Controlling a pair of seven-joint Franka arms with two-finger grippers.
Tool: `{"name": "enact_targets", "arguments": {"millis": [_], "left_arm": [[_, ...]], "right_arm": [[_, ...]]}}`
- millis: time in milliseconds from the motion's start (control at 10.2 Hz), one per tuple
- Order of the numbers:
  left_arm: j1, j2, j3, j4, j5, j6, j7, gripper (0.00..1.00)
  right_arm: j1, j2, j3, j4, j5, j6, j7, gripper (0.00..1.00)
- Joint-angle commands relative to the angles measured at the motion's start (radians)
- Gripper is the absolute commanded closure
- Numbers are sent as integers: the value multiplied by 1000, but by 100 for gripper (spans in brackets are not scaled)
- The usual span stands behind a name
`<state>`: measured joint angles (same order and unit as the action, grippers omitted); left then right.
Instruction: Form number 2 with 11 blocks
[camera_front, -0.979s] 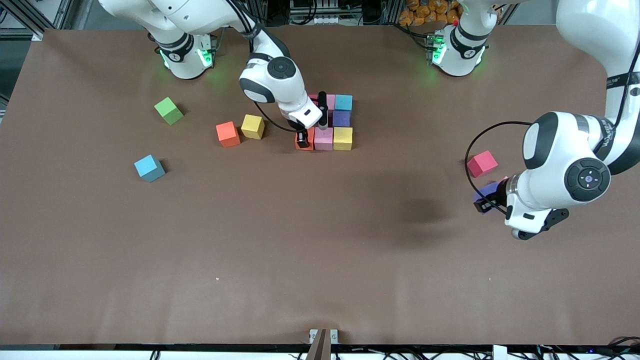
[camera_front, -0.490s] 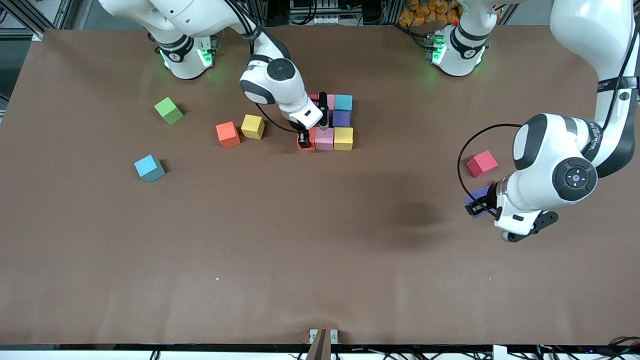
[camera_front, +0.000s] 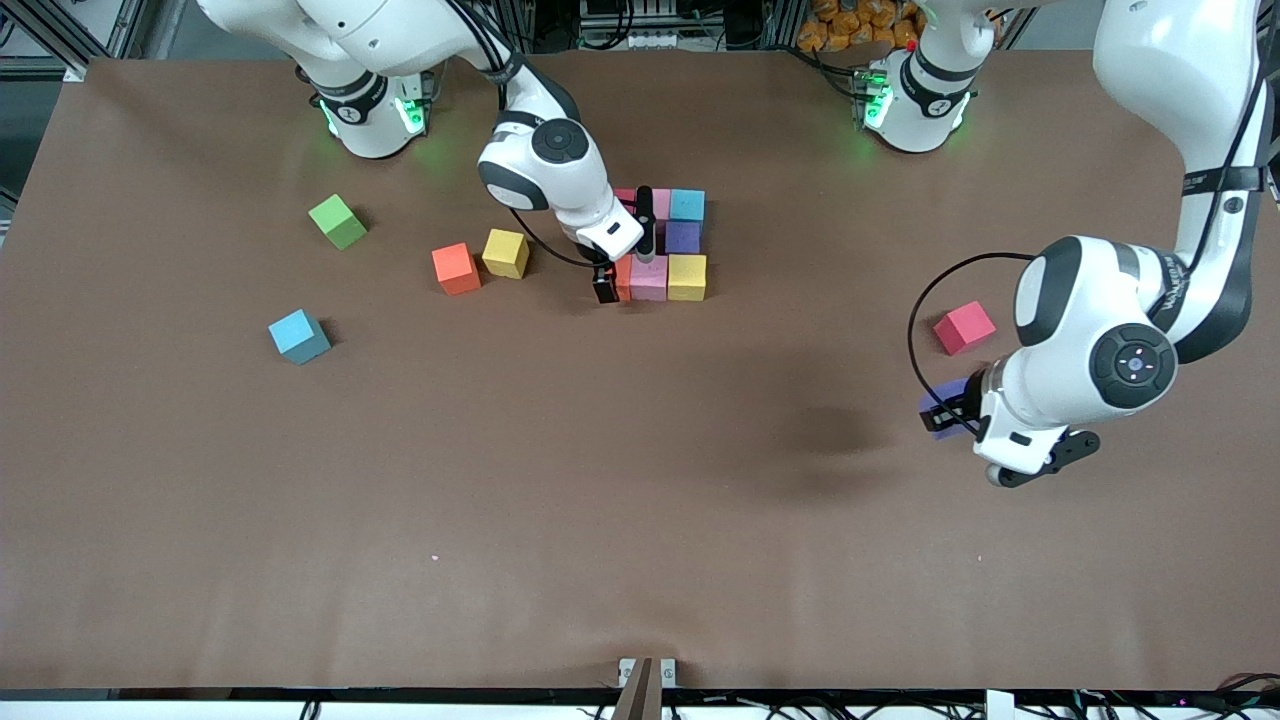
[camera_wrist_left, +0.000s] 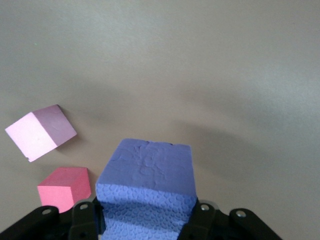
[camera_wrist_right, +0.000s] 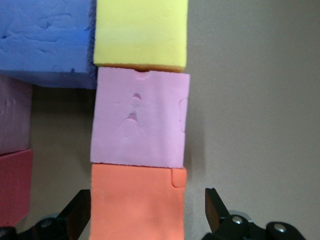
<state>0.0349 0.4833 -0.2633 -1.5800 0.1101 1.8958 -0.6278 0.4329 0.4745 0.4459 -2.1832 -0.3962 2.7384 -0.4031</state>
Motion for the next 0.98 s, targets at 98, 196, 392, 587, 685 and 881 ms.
{"name": "enact_targets", "arguments": {"millis": [98,196,392,587,685,881], "left_arm": [[-1,0,-17,0,-29,22,45,89],[0,-2,-40,1,-30,22,43,89],[6,-3,-50,1,-35,22,45,89],[5,-3,-50,1,-36,22,45,89],[3,-9,-51,1,-38,22,45,89],[-4,1,-83,1,-52,23,36,89]], "right_arm": [[-63,-88,86,-15,-18,-86,18,0],[-72,-117,102,-17,-16,-116,20,0],[-162,-175,198,-32,-15,-179,18,0],[-250,-264,282,-40,-15,-331,16,0],[-293,-304,293,-41,-7,-368,7,0],[-389,-333,292,-55,11,-399,-11,0]]}}
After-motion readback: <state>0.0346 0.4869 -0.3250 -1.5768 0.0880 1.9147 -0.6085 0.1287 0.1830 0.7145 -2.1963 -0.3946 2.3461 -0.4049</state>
